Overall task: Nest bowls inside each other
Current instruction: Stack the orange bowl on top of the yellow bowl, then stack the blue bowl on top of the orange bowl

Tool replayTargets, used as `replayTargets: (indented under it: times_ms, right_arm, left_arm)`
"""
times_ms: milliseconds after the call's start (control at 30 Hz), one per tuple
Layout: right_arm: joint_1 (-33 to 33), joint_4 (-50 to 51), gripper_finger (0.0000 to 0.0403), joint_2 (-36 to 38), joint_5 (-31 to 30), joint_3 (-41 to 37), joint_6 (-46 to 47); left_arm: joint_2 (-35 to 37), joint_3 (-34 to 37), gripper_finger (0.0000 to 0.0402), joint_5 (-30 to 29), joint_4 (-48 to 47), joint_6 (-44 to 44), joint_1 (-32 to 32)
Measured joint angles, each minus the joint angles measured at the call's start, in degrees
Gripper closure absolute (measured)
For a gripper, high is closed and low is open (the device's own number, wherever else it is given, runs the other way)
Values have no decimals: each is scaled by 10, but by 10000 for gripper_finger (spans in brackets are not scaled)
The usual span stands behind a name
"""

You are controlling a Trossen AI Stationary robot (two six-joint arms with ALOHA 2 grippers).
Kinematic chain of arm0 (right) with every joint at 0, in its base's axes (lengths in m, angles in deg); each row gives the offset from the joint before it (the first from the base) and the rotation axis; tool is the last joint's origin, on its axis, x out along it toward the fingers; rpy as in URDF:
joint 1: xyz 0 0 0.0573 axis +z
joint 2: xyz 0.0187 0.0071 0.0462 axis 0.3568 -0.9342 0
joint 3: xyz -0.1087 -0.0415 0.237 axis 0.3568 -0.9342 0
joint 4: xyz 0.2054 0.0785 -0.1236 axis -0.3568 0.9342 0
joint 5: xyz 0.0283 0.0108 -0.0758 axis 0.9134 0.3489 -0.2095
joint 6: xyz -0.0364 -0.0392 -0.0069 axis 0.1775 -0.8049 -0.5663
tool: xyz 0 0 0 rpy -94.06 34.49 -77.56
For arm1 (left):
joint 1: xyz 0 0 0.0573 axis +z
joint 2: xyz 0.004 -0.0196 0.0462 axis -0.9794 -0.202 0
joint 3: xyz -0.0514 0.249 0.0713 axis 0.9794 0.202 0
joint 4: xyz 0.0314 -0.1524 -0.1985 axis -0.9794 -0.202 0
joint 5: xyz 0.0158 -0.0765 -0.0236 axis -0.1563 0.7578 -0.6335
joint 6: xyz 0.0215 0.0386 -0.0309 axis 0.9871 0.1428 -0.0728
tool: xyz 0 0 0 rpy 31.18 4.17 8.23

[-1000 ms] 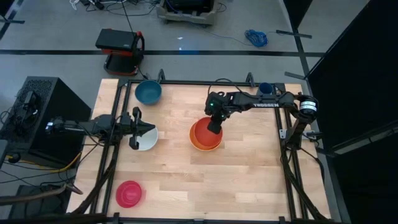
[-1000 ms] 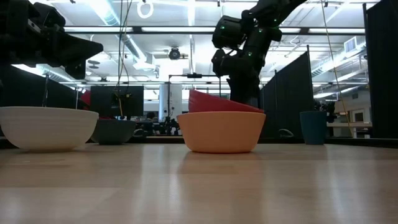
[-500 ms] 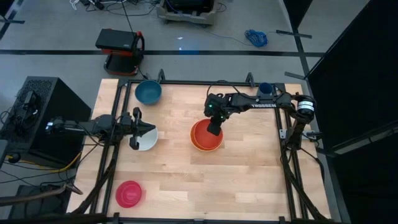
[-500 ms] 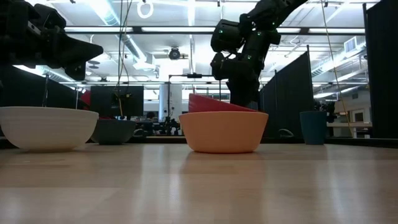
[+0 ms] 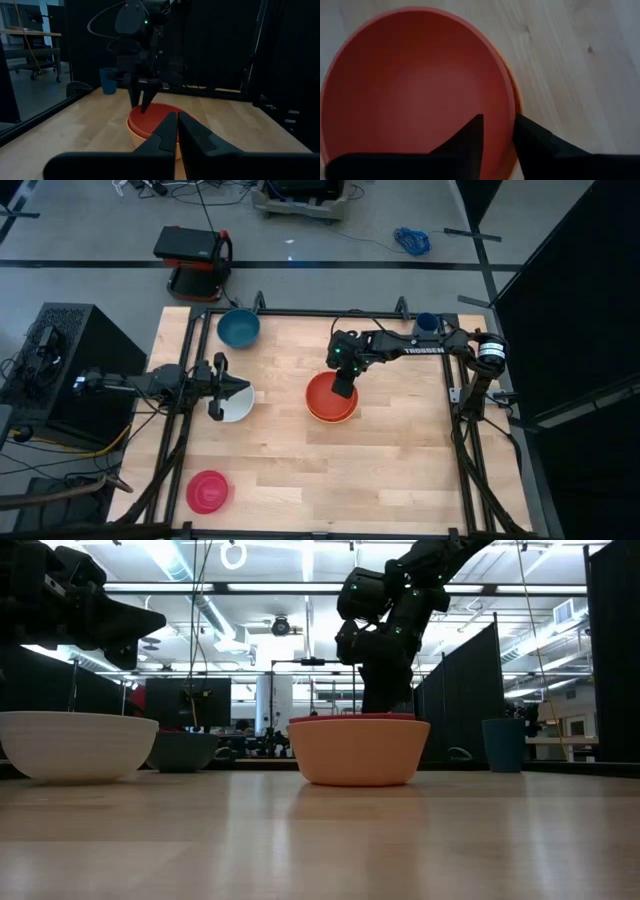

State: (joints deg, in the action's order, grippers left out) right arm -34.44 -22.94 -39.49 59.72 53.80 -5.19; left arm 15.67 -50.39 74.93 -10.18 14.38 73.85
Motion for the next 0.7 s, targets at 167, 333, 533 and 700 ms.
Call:
replayTargets:
  times_ms: [167,333,533,700]
  right_arm:
    - [0,-6,275,1,31,11,0]
    - [-1,-24,276,36,43,12,-5]
    - [-4,-32,286,83,32,11,-14]
    - [-6,-38,294,123,23,11,-21]
  left_arm:
    - [0,-3,399,0,-3,1,0]
    - [0,-15,400,-8,-6,18,0]
    - [0,-29,400,-19,-9,41,0]
    - [0,-40,400,-28,-11,61,0]
